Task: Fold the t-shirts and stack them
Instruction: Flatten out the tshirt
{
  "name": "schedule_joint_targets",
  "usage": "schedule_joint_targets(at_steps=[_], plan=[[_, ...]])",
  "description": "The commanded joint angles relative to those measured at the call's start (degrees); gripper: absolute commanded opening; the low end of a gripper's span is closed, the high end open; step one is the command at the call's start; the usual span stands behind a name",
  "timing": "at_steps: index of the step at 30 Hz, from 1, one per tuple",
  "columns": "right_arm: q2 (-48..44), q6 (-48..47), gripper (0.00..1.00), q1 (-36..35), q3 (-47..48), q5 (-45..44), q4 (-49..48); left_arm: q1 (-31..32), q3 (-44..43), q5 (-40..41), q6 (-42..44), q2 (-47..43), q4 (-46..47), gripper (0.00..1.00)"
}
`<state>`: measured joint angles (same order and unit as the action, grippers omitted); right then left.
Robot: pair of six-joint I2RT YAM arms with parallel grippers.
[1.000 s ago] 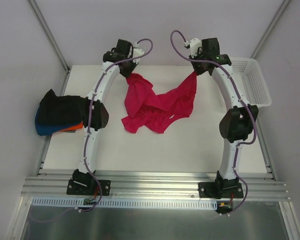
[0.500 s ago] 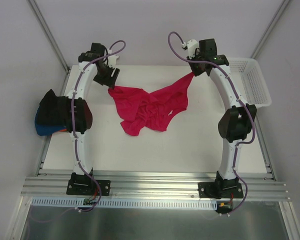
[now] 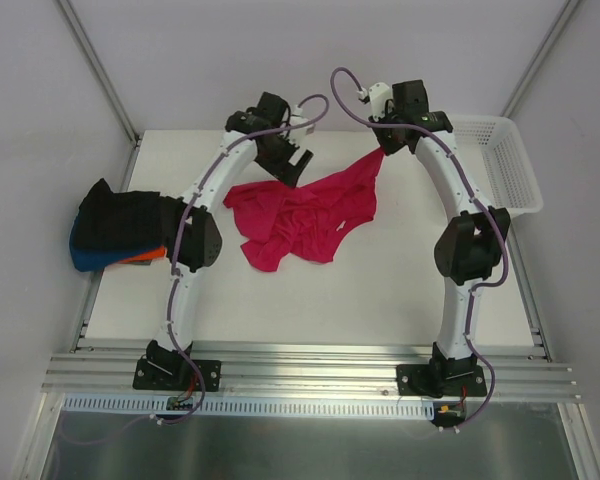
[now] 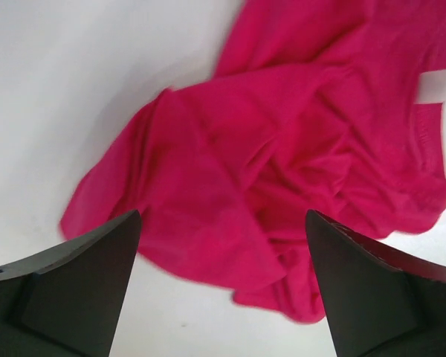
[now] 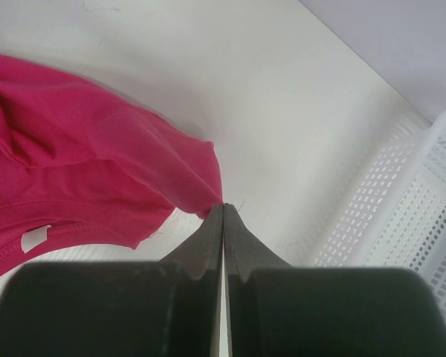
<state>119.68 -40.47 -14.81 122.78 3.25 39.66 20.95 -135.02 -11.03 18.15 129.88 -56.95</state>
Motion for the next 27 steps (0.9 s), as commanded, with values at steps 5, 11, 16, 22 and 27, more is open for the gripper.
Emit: schedule_joint_targets(at_steps=[5,11,16,22,27], plan=[[-1.82,1.18,0.00,0.30,-0.79,-0.17,-0.90,3.66,-2.79,4.43,-2.60,7.74,0.17,0.82],[-1.29,1.97,0.00,0.83,-0.88,-0.08,-0.90,3.57,-6.56,6.98,-2.24,12.58,1.93,0.68],[-1.29,2.06,0.00,0.92,-0.96,0.27,-0.90,3.57,-7.36,8.83,-1.37,15.22,3.25,0.64],[-1.29,1.97,0.00,1.36,-0.96,0.18,-0.81,4.01,-8.15,8.22,-1.45,14.36,3.33,0.63],[-1.38,1.97,0.00,1.71,-1.05,-0.17,-0.99,4.36,-6.57,6.55,-2.51,8.11,3.25,0.63]])
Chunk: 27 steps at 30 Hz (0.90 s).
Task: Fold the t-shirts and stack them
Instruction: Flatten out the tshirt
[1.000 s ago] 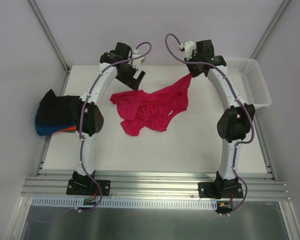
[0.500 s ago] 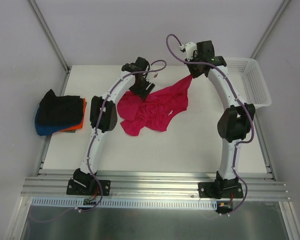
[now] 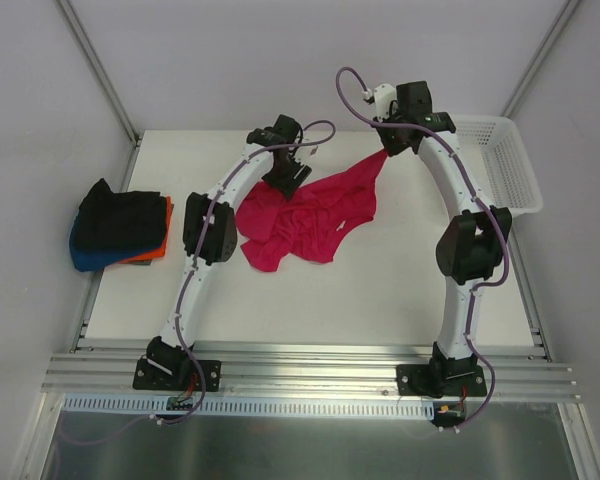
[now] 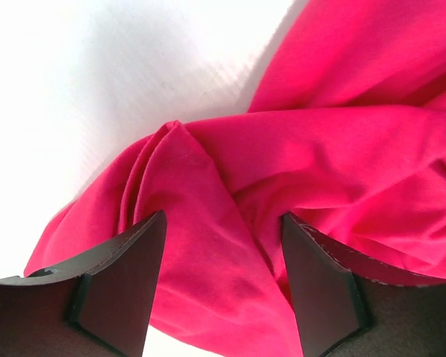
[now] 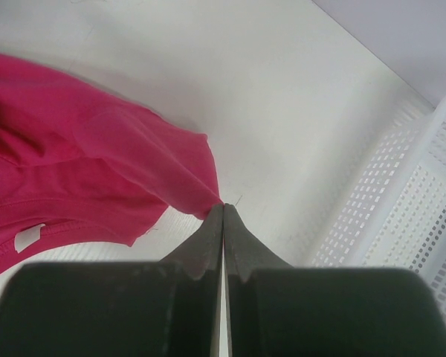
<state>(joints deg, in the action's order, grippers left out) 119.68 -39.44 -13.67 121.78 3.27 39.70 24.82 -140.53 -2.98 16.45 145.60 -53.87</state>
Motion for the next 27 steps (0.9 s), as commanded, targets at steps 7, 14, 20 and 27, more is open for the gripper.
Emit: schedule_joint_targets(at_steps=[7,14,20,27], plan=[[-0.06,1.12,0.00,0.49,1.18,0.07,-1.21,0.49,-1.06,-1.06,-0.80,-8.24,0.25,0.56],[0.47,1.03,0.00,0.49,1.62,0.07,-1.21,0.49,-2.03,0.43,0.08,-2.87,0.34,0.52],[0.12,1.12,0.00,0.49,0.66,-0.28,-1.47,0.49,-2.56,0.87,0.69,-0.23,0.78,0.49],[0.21,0.86,0.00,0.49,0.92,-0.46,-1.65,0.32,-1.94,1.49,1.04,0.65,0.78,0.48]])
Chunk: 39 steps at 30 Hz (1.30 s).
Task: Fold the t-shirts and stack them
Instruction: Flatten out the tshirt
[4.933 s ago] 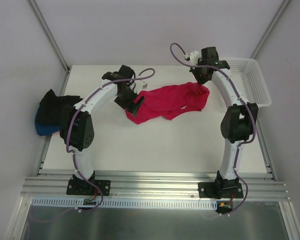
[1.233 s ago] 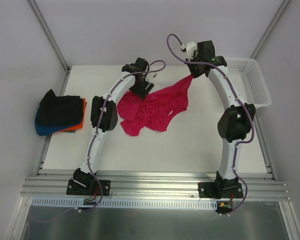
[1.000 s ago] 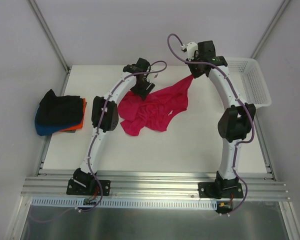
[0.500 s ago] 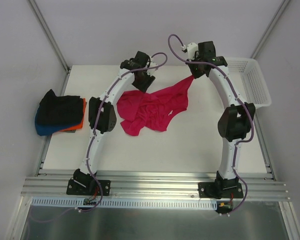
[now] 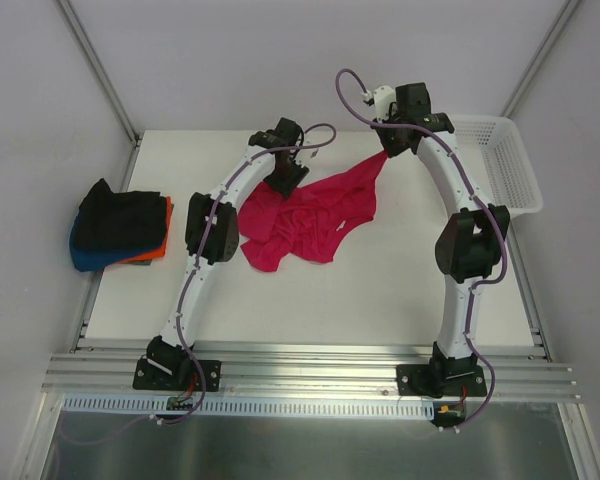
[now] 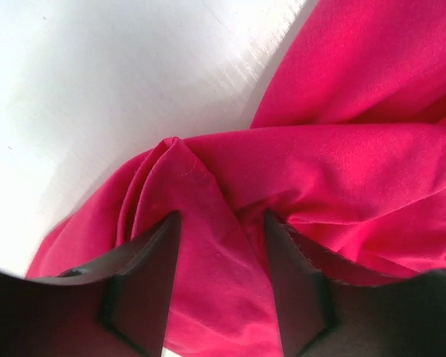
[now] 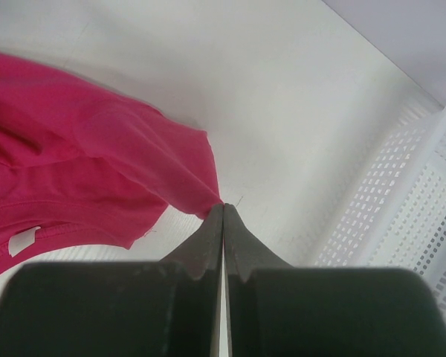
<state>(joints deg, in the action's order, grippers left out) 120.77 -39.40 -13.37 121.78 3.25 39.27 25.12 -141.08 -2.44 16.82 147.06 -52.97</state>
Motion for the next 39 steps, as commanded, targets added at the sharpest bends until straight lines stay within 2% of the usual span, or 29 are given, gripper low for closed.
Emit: schedule_joint_targets(at_steps=[1,2,3,4,9,12,18,21,25,28,34,35,39], plan=[[-0.89,0.90,0.00,0.18,0.92,-0.43,-1.21,-0.07,-1.13,1.12,0.58,-0.90,-0.12,0.40],[-0.89,0.90,0.00,0.09,0.92,-0.52,-1.21,-0.16,-1.04,1.38,0.67,-0.99,-0.20,0.31],[-0.97,0.90,0.00,0.18,0.92,-0.52,-1.21,-0.25,-0.87,2.17,0.32,-1.16,-0.12,0.03],[-0.98,0.90,0.00,0.27,0.92,-0.61,-1.21,-0.43,-0.69,2.17,-0.03,-1.86,-0.12,0.00],[-1.24,0.73,0.00,0.18,0.13,-1.14,-1.30,-1.57,1.50,5.16,-1.52,-10.11,-0.12,0.00],[-1.15,0.81,0.00,0.27,0.04,-1.14,-1.38,-2.80,5.19,5.25,-1.61,-21.16,-0.12,0.00],[-0.45,0.81,0.00,0.36,1.18,-1.31,-1.56,-5.52,17.31,6.92,0.58,-35.94,-0.47,0.00],[-0.27,0.73,0.00,0.45,1.18,-1.22,-1.65,-7.01,24.78,8.06,1.11,-40.61,-1.08,0.00],[-0.10,0.99,0.00,0.44,0.92,-1.75,-1.91,-11.31,33.30,8.24,1.37,-43.26,-1.70,0.00],[-0.36,1.34,0.00,0.62,0.83,-2.80,-2.18,-13.34,35.78,8.41,2.43,-43.70,-1.79,0.00],[-2.03,2.39,0.00,2.37,0.65,-2.81,-2.97,-16.77,36.58,5.88,4.62,-41.16,-1.87,0.00],[-2.12,2.40,0.00,2.73,0.66,-5.07,-3.23,-16.77,36.23,5.60,5.15,-40.20,-1.87,0.01],[-2.47,1.69,0.00,3.96,1.27,-8.34,-5.25,-16.86,30.71,5.42,4.98,-33.45,-1.87,0.05]])
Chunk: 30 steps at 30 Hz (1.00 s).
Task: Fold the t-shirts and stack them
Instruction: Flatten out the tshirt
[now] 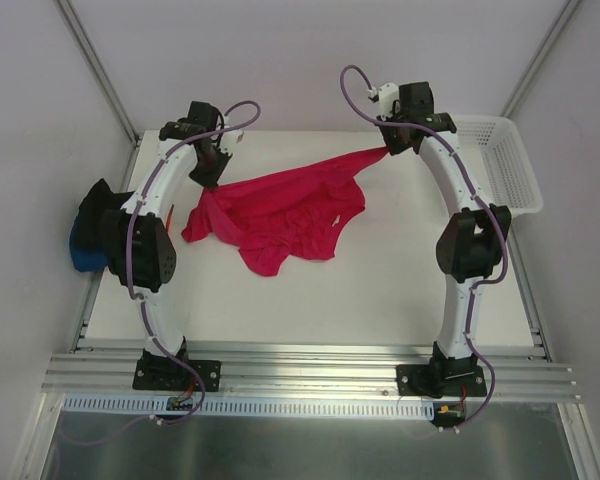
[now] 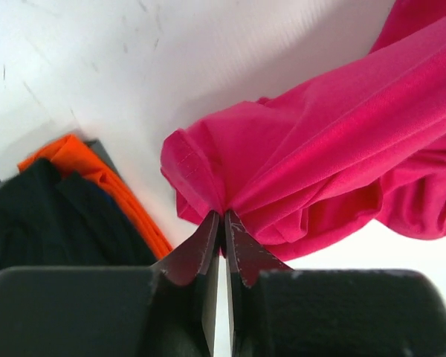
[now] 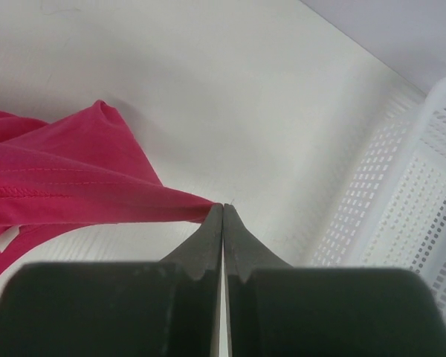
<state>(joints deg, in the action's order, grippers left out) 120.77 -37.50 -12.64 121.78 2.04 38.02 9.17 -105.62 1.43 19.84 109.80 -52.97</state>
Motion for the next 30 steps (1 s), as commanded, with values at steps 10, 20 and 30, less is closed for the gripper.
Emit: schedule_joint_targets(at_steps=[10,20,30], plan=[[-6.16,1.28,0.00,9.66,1.10,-5.68,-4.45,-0.56,-11.36,0.24,0.38,7.98,-2.58,0.79],[-5.64,0.32,0.00,3.86,-1.46,-4.24,-2.16,2.51,-21.09,0.06,0.21,12.71,-2.49,0.86],[-3.79,0.76,0.00,1.92,-0.13,-3.27,-1.46,5.86,-36.48,-1.26,-1.82,29.31,-1.17,0.83]])
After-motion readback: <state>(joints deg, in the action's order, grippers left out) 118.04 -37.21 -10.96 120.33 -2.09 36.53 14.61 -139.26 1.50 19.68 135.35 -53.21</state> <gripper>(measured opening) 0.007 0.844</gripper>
